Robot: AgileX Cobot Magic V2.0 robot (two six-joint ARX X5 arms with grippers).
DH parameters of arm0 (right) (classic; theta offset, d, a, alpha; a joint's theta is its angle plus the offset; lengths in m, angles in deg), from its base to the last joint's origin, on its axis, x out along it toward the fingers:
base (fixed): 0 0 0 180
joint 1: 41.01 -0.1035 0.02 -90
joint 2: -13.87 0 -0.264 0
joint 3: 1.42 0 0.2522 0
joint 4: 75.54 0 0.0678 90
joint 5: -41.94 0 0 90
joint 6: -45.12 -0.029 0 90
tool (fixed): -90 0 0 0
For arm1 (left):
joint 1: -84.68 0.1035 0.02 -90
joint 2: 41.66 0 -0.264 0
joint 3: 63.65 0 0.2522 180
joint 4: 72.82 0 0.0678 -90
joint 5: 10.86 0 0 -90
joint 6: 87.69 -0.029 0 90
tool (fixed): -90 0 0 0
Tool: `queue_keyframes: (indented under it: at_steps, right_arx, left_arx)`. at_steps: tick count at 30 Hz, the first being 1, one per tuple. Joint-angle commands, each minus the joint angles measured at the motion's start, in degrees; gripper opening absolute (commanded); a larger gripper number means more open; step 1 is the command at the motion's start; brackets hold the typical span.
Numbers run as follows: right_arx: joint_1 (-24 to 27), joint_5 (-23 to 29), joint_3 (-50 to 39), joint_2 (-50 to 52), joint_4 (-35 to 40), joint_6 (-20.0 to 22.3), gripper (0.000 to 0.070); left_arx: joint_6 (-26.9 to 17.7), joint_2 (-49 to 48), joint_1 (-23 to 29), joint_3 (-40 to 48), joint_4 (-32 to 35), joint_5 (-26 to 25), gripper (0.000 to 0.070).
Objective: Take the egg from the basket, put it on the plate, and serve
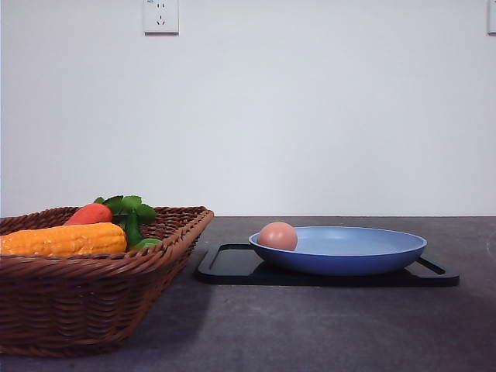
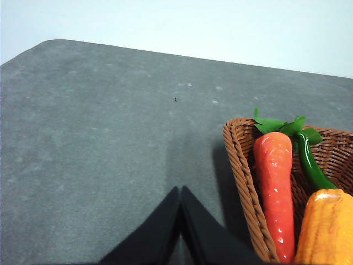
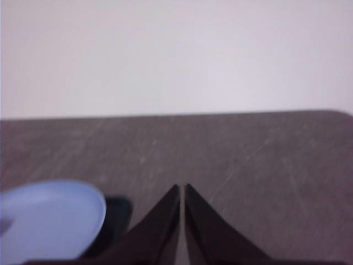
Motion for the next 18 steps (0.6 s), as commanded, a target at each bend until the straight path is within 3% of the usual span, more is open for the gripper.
queue_keyframes:
  at_steps: [1, 12, 18]
  right_arx:
    - [0.4, -1.0, -0.9, 0.1, 0.0, 0.0, 0.0000]
    - [0.7, -3.4, -3.8, 0.0, -6.4, -2.4, 0.0000]
    - [0.7, -3.2, -3.8, 0.0, -5.3, -2.9, 0.0000]
  left_arx:
    - [0.4, -0.1, 0.1, 1.6, -0.2, 0.0, 0.0000]
    - [0.4, -0.1, 0.1, 1.6, -0.2, 0.0, 0.0000]
    - [0.4, -0.1, 0.1, 1.6, -0.2, 0.0, 0.0000]
